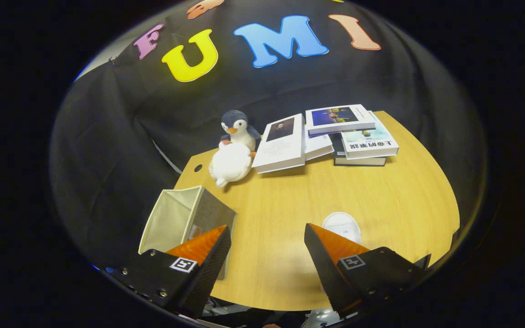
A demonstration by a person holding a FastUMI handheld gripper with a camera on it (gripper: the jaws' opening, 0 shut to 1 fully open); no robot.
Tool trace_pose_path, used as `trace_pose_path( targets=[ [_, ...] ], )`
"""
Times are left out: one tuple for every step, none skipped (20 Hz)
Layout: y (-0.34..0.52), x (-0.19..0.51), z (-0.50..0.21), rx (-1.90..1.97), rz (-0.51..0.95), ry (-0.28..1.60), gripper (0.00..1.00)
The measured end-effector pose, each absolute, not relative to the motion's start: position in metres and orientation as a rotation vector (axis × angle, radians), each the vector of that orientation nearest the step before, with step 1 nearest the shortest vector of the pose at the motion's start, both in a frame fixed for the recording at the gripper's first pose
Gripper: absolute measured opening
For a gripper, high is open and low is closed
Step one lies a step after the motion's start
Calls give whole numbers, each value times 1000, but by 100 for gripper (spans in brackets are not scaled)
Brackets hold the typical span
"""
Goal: Open the storage box then place both shoes into the box .Put the left shoe in first, then the right shoe, with the right side of both shoes facing outward in a uniform manner.
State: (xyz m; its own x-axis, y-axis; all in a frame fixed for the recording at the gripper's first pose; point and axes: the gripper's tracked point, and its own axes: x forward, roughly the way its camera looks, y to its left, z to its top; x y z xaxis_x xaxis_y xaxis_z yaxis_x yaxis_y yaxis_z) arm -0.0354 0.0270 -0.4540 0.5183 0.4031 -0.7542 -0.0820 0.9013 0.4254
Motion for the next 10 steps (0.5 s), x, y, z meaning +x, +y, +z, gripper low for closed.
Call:
trace_pose_path(
  targets=[
    [19, -40, -455, 356, 289, 996, 98],
    [11, -42, -460, 350, 277, 1004, 98],
    [3, -42, -469, 339, 266, 1013, 98],
    [-4, -42, -478, 327, 258, 1023, 98],
    [-10, -43, -484, 319, 252, 1032, 98],
    [-16, -45, -489, 314, 247, 1040, 98],
    [-21, -46, -493, 311, 240, 1046, 98],
    [-28, -47, -499, 307, 231, 1053, 98],
    [-33, -49, -504, 303, 224, 1062, 98],
    [-39, -51, -510, 298, 217, 1071, 98]
  ],
)
